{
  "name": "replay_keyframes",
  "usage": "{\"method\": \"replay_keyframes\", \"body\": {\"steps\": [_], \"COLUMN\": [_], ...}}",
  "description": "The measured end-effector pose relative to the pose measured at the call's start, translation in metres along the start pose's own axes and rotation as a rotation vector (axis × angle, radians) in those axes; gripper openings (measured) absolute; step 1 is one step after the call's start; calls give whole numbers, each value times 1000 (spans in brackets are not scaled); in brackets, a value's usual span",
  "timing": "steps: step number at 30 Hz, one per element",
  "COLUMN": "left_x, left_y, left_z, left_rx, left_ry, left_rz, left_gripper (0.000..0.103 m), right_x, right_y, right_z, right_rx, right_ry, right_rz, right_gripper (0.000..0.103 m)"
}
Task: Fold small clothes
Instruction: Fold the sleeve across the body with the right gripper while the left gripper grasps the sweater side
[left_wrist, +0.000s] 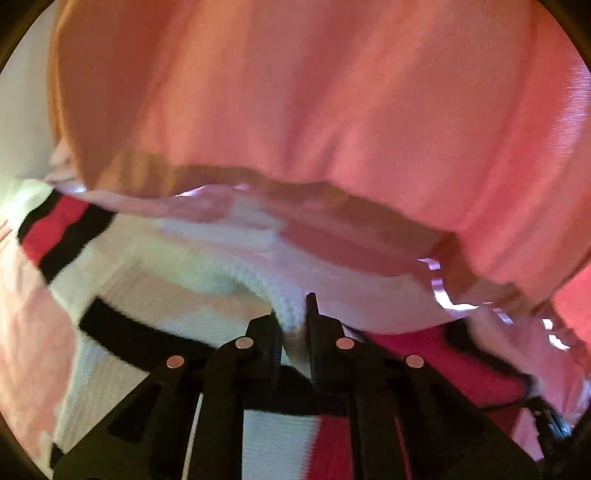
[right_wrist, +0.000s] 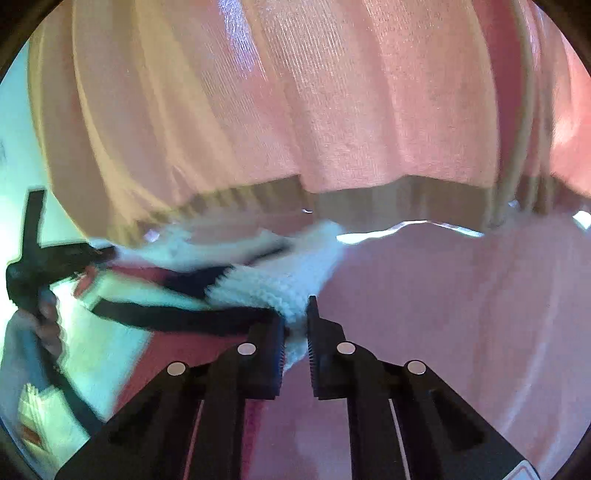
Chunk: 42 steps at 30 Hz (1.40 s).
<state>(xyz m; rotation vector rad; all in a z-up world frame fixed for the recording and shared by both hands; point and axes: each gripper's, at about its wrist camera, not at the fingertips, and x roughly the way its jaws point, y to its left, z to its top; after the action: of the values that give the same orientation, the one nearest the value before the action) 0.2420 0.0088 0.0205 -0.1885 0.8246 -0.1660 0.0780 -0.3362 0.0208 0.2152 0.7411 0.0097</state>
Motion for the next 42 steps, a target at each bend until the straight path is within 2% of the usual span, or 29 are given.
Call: {"method": "replay_keyframes", "body": {"steps": [1,2,3,4,5,7,10,12,13,15,17,18,21,22,23,24,25,26,28,29,30,31,33,34,38,42], "left_x": [19,35,51,60,55,43,30,29,26,26,27,29,43,45,43,30,11,-21,-41,-30,-11,23,49,53,41,50], "left_y": [12,22,32,38,40,40,51,58,62,77,84,81,66,61,58,51,42,29,21,25,32,47,64,69,72,80], "left_z": [-6,-11,-21,-27,-28,-23,-17,-15,-14,-11,-12,-16,-21,-22,-18,-12,-5,6,10,7,3,-8,-25,-29,-24,-32], "left_rx": [-24,-49,-75,-83,-69,-40,-73,-122,-155,-250,-333,-347,-307,-287,-272,-242,-205,-129,-67,-60,-85,-153,-221,-233,-238,-305], "left_ry": [66,134,207,244,207,191,169,171,173,171,177,183,227,227,210,143,51,-96,-198,-174,-95,58,191,205,176,217], "left_rz": [16,26,23,20,-3,-34,-90,-129,-145,-200,-243,-243,-197,-200,-213,-242,-269,-307,-280,-214,-181,-159,-99,-99,-151,-190], "left_gripper": [11,11,11,11,12,14,18,22,24,28,42,43,41,15,7,7,7,7,8,8,8,8,8,10,13,13], "right_x": [20,31,42,42,37,24,-5,-16,-15,0,14,22,39,43,43,40,33,25,16,16,19,23,33,41,61,70], "right_y": [-2,-3,-4,-5,-2,3,-1,-3,-6,-13,-17,-16,-3,2,5,9,11,13,17,16,15,12,0,-7,-22,-21], "right_z": [-12,-20,-30,-34,-31,-27,-18,-7,0,11,20,26,40,43,42,41,38,34,30,29,25,20,11,6,-6,-15], "right_rx": [-25,-25,-17,-9,-9,-4,72,110,119,138,153,145,95,91,94,105,115,110,76,65,51,46,75,106,215,297], "right_ry": [104,164,216,222,230,234,189,123,85,70,87,90,84,87,88,87,71,51,37,48,71,91,140,181,273,288], "right_rz": [-35,-47,-57,-51,-45,-43,2,22,8,-1,15,17,15,24,40,72,99,106,93,87,65,33,7,13,59,139], "right_gripper": [9,10,14,14,17,19,29,52,54,54,54,54,54,54,54,54,54,54,54,54,54,55,55,55,55,55]}}
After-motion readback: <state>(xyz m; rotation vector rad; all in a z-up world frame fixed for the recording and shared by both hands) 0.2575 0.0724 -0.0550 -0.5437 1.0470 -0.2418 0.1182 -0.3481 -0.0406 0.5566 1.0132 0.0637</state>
